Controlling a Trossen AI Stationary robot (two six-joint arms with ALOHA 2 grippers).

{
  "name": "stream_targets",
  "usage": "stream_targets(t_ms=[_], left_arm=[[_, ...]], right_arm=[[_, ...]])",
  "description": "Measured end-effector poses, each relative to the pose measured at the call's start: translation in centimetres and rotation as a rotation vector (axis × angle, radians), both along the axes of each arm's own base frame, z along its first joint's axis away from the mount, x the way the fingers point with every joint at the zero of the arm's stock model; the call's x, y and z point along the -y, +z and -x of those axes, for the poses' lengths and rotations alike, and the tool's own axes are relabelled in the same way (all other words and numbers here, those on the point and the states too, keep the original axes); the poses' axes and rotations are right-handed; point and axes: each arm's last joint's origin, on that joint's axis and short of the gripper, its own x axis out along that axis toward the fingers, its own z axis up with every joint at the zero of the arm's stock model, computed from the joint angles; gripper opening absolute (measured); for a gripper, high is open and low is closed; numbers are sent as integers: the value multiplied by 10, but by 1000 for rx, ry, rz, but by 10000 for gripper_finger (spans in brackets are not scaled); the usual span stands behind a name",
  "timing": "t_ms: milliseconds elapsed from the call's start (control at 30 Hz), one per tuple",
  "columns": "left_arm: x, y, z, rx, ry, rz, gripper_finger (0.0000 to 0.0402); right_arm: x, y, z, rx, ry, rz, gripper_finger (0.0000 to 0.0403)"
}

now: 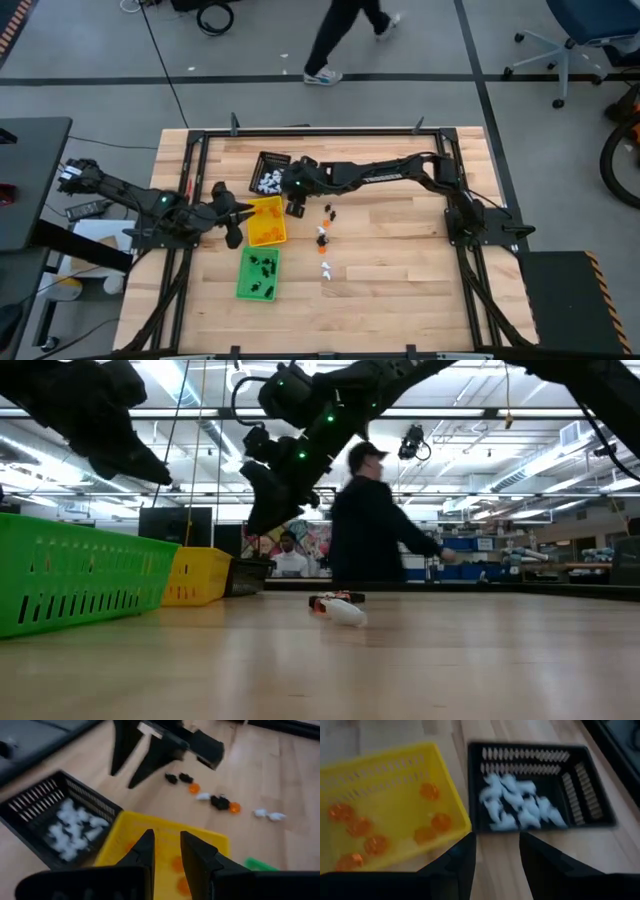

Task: Sort Halloween decoration
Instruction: Put the black skeleton toy into the green basket

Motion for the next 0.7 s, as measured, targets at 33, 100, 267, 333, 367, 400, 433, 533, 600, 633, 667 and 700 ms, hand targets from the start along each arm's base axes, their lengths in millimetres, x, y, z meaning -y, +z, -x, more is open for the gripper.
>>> stream_targets(t_ms=[33, 100, 267, 333, 367, 400, 433, 533, 600, 633, 667, 700], left_arm=[[-1, 0, 0, 0, 1, -19, 69], [-2, 2, -2, 4, -2, -53, 69], [-3, 7, -5, 46, -20, -98, 69], [-3, 10, -7, 65, -35, -119, 69], [-3, 11, -7, 74, -41, -129, 69], [-3, 12, -8, 82, -49, -140, 69], [-2, 13, -9, 93, -56, -152, 69], [-2, 18, -11, 124, -83, -204, 69], [-1, 23, -12, 152, -109, -256, 69], [-1, 25, -13, 166, -119, -282, 69], [-1, 27, -14, 181, -127, -304, 69], [0, 30, -14, 195, -133, -324, 69]], right_arm=[[-2, 0, 3, -16, -11, 11, 155], [-6, -3, 11, -50, -31, 19, 155], [-20, -19, 37, -101, -78, -24, 155], [-25, -29, 48, -122, -100, -47, 156], [-27, -35, 53, -137, -112, -51, 156], [-29, -41, 58, -153, -122, -50, 157], [-30, -48, 63, -171, -126, -44, 159], [-30, -60, 72, -211, -138, -33, 171], [-30, -65, 75, -211, -156, -44, 186], [-30, -67, 76, -211, -167, -50, 194], [-30, -69, 77, -212, -184, -59, 202], [-29, -70, 78, -213, -202, -67, 211]])
